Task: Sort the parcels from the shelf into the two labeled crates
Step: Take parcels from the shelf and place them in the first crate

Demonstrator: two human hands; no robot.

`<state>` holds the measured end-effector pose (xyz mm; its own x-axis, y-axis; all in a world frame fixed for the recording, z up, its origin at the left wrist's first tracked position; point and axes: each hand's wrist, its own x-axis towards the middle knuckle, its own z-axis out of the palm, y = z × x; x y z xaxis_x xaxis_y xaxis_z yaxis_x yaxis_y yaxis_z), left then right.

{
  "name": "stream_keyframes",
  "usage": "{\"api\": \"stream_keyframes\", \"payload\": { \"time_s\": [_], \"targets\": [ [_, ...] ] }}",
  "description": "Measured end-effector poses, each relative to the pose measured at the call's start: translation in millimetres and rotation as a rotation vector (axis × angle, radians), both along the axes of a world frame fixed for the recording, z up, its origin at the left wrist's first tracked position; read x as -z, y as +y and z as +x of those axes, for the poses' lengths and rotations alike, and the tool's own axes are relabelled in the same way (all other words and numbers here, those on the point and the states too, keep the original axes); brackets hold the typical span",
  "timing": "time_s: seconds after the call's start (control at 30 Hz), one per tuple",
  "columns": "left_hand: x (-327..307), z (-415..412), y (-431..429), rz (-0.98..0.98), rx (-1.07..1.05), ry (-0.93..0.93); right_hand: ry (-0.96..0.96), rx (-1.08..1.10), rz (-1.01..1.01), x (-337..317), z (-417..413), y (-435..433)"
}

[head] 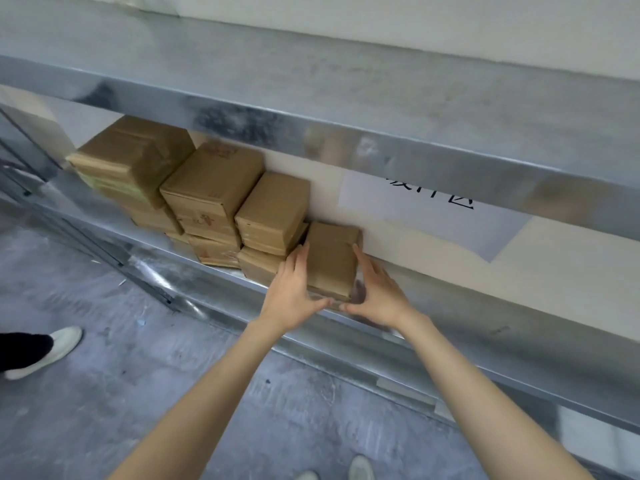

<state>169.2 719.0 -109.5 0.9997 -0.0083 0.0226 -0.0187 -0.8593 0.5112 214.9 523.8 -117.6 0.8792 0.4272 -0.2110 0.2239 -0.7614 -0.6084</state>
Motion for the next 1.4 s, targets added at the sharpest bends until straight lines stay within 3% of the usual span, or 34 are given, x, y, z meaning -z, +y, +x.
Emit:
{"api": "stream_keyframes", "payload": {
  "time_s": [0.2, 0.43, 0.8, 1.03, 1.23, 1.4],
  "targets": [
    [0, 13, 0, -0.221, -0.014, 0.122, 0.065, 0.048, 0.075, 1, -1, 7],
    [-4, 8, 2, -0.361, 0.043, 0.018, 0.006, 0.106, 0.271, -10, -14, 13],
    [-59, -8, -20, -0.394, 0.268, -0.062, -0.114, 0.333, 0.368, -52, -70, -18],
    [-99, -25, -96, -0.541, 0.544, 0.096, -0.146, 0.616, 0.367, -93, -131, -89],
    [-123, -55, -192, -0.689, 0.684, 0.252, -0.144, 0.903, 0.545, -128, -202, -166],
    [-145, -96, -283, -0.735, 0.791, 0.305, -0.276, 1.076, 0.642, -147, -271, -231]
  ]
}}
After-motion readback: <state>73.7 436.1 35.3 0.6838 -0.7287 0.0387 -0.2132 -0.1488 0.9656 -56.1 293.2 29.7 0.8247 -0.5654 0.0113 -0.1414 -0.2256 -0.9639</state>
